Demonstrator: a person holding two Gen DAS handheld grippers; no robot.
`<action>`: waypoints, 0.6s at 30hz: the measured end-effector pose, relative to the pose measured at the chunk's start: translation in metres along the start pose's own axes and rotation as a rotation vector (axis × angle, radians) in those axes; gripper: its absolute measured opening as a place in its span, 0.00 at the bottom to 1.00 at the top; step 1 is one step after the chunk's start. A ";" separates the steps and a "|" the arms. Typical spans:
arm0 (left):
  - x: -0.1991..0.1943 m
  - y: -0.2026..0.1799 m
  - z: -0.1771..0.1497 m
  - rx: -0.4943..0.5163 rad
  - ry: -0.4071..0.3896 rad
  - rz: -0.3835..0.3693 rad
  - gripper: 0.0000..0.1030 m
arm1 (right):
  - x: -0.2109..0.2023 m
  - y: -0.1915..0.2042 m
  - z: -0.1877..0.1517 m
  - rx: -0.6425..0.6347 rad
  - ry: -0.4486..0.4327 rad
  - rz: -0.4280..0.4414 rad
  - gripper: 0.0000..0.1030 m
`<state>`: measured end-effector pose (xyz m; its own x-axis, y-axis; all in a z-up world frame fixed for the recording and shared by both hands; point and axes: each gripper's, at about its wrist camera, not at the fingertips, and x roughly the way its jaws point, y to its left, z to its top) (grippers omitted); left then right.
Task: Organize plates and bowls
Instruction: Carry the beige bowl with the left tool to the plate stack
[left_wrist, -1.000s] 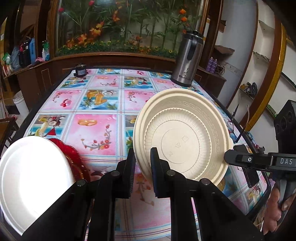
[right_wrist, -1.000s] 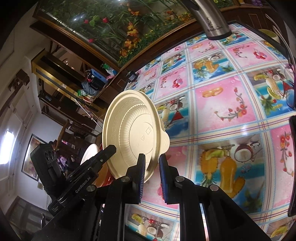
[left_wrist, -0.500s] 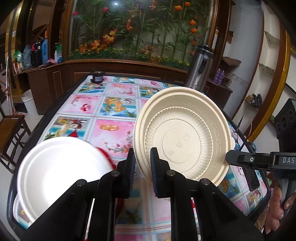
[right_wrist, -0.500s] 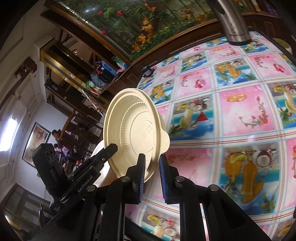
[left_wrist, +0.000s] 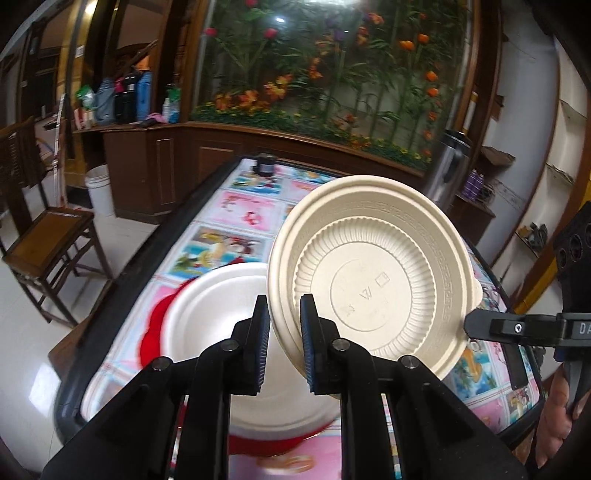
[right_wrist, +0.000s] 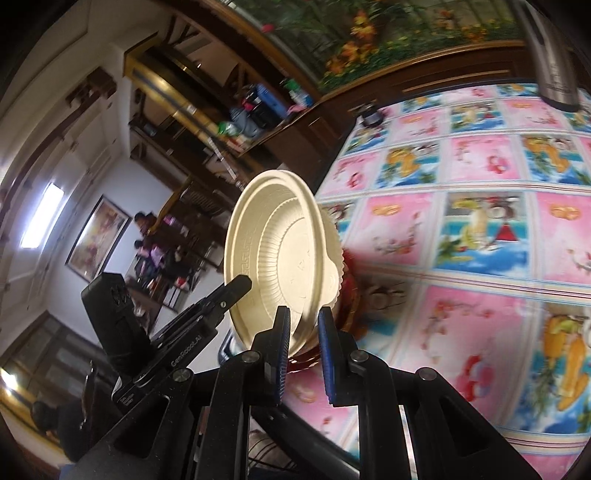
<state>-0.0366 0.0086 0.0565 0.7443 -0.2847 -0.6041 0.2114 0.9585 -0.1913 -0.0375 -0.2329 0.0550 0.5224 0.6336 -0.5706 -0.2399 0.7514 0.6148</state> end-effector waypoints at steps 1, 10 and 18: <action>-0.001 0.005 -0.001 -0.009 0.003 0.007 0.13 | 0.006 0.005 0.000 -0.008 0.015 0.008 0.15; -0.002 0.042 -0.013 -0.066 0.027 0.067 0.13 | 0.058 0.022 -0.007 0.000 0.141 0.067 0.16; 0.008 0.052 -0.021 -0.086 0.059 0.079 0.13 | 0.081 0.017 -0.009 0.030 0.190 0.065 0.17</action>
<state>-0.0335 0.0562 0.0252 0.7174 -0.2112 -0.6638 0.0965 0.9739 -0.2056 -0.0070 -0.1673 0.0144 0.3417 0.7063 -0.6200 -0.2422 0.7036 0.6681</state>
